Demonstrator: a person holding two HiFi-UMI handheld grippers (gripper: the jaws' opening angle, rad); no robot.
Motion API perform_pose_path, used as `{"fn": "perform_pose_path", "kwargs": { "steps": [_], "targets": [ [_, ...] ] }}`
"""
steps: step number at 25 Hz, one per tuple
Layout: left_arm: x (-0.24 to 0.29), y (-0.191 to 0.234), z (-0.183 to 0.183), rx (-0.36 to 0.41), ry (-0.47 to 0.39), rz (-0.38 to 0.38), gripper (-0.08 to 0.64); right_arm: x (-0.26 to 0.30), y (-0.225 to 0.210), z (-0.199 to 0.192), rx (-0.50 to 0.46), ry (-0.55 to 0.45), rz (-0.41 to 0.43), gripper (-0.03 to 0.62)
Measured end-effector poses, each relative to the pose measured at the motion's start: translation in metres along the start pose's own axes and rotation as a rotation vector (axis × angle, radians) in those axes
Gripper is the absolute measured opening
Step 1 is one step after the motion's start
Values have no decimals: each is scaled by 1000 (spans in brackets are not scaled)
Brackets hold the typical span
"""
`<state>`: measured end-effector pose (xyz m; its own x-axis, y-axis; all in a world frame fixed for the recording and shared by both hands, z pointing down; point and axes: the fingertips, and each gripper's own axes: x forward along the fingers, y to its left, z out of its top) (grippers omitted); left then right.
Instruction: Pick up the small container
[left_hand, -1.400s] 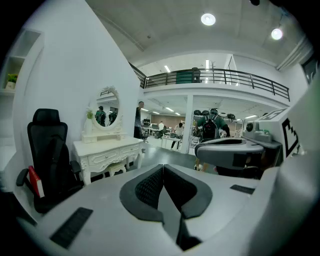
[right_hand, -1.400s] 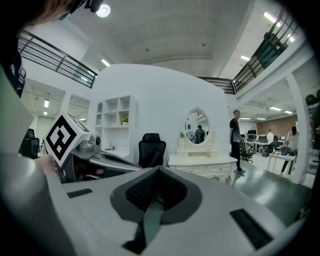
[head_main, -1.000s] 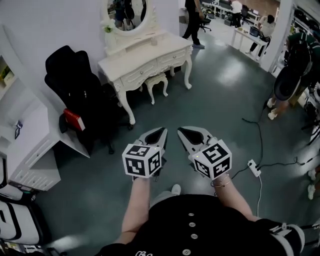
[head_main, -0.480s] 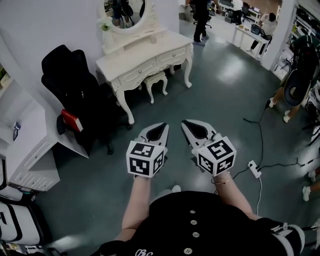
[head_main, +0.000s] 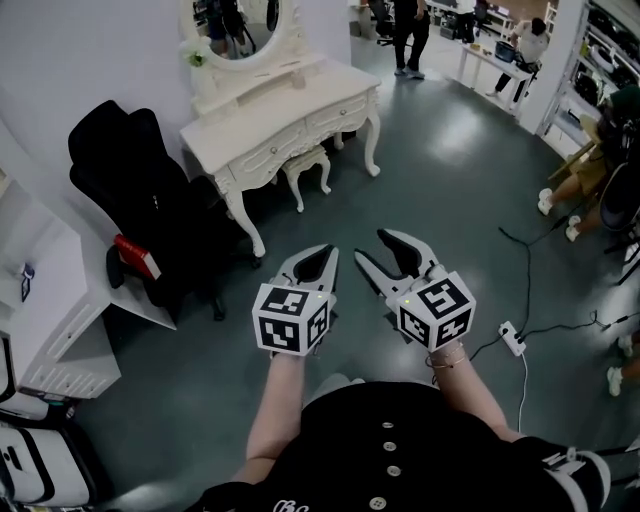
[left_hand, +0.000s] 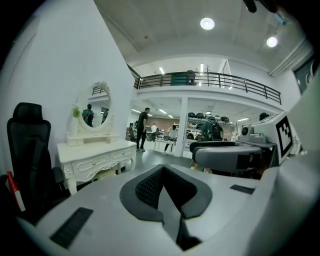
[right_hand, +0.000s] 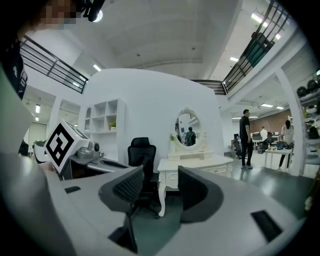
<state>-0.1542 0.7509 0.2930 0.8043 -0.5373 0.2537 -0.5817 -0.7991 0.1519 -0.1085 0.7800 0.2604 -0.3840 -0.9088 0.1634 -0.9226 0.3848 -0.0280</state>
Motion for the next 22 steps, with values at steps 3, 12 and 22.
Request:
{"fn": "perform_pose_path", "kwargs": {
  "steps": [3, 12, 22],
  "targets": [
    [4, 11, -5, -13, 6, 7, 12, 12, -5, -6, 16, 12, -5, 277],
    [31, 55, -14, -72, 26, 56, 12, 68, -32, -21, 18, 75, 51, 414],
    [121, 130, 17, -80, 37, 108, 12, 167, -122, -4, 22, 66, 59, 448]
  ]
}}
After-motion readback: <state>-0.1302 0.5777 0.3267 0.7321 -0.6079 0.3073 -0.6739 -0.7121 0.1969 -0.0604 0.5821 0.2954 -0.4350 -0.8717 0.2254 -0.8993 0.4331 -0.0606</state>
